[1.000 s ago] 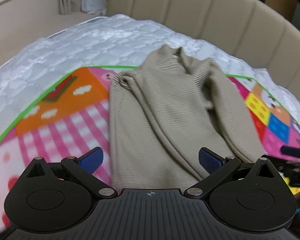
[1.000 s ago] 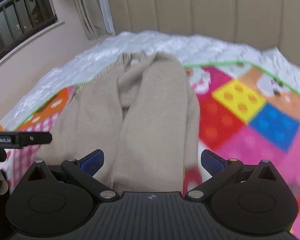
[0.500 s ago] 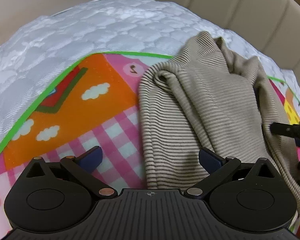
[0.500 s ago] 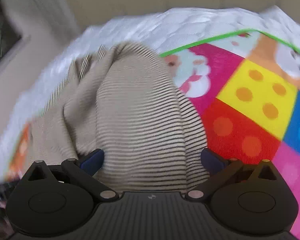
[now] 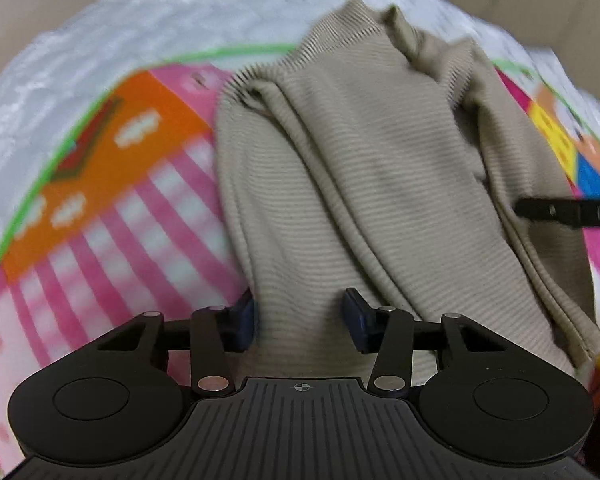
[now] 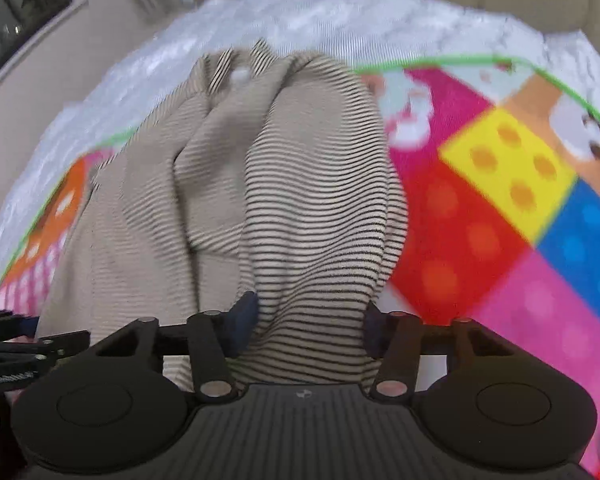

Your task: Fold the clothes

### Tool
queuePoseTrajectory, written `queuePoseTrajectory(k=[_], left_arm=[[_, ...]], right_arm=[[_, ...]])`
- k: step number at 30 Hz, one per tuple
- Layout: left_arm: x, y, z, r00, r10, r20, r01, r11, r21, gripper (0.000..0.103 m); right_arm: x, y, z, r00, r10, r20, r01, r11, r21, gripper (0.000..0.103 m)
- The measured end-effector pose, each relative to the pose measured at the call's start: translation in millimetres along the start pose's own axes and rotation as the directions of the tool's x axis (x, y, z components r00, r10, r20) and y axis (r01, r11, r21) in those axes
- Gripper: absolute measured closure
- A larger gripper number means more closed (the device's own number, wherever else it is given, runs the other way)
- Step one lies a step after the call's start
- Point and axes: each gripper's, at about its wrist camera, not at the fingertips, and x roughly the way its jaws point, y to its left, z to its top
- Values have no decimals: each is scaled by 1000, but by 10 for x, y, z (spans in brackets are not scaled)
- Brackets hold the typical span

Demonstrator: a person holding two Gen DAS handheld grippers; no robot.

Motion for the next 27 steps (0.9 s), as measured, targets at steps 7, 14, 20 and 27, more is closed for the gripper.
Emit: queuePoseTrajectory(k=[7, 14, 20, 27], left_arm=[[-311, -392, -646, 963, -169, -211, 187, 980, 66, 46], [-913, -199, -660, 936, -314, -156, 320, 947, 16, 25], [-1019, -200, -625, 870, -492, -28, 480, 858, -184, 11], [-361, -738, -932, 883, -449, -136, 402, 874, -274, 12]], right_arm=[[-378, 36, -615, 983, -86, -162, 63, 987, -145, 53], [-455, -53, -888, 997, -71, -26, 68, 990, -126, 39], [-444, -218, -822, 1000, -22, -6, 22, 999, -31, 34], [-874, -338, -989, 962, 37, 269, -43, 999, 15, 34]])
